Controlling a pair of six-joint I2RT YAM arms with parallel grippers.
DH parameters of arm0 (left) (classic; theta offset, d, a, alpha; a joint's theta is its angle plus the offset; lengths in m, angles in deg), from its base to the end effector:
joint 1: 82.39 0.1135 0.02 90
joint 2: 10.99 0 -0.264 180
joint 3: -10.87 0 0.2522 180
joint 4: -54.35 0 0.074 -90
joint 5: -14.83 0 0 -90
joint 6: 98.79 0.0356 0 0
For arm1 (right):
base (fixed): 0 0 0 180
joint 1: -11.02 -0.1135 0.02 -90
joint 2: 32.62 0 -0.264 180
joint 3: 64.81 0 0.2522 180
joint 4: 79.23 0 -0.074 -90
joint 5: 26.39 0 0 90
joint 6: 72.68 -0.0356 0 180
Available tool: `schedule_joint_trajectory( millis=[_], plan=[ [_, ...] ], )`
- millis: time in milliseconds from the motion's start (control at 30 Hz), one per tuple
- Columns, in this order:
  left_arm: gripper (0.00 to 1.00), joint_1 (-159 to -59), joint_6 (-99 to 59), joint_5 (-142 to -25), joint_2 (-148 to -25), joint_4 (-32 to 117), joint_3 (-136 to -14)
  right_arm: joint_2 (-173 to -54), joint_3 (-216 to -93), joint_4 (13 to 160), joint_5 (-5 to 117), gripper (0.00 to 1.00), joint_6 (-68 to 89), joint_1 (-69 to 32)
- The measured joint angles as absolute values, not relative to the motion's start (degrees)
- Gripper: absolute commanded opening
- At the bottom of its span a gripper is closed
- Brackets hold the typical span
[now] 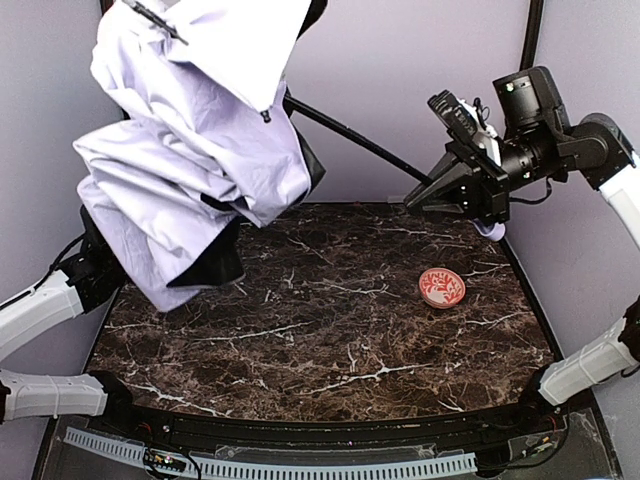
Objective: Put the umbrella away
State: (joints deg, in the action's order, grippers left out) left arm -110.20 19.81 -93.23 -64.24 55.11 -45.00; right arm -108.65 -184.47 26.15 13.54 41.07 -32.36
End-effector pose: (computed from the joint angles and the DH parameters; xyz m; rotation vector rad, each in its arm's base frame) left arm 0.1909 -0.1132 0.3429 0.9304 1.2006 -0.2271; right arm 0.1425 0.1722 0.4938 -1.5590 1.3856 1.1226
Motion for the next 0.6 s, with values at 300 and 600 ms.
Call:
schedule_joint_trajectory(
  millis=[300, 600],
  plan=[
    [0.00, -103.8, 26.1, -98.0, -72.9, 54.2, -50.8, -108.8, -177.6, 18.8, 10.8, 0.00, 49.2, -32.4],
    [0.00, -103.7, 28.5, -97.8, -77.8, 57.9, -52.1, -109.5, -163.9, 19.7, 11.8, 0.00, 50.3, -32.4]
  ],
)
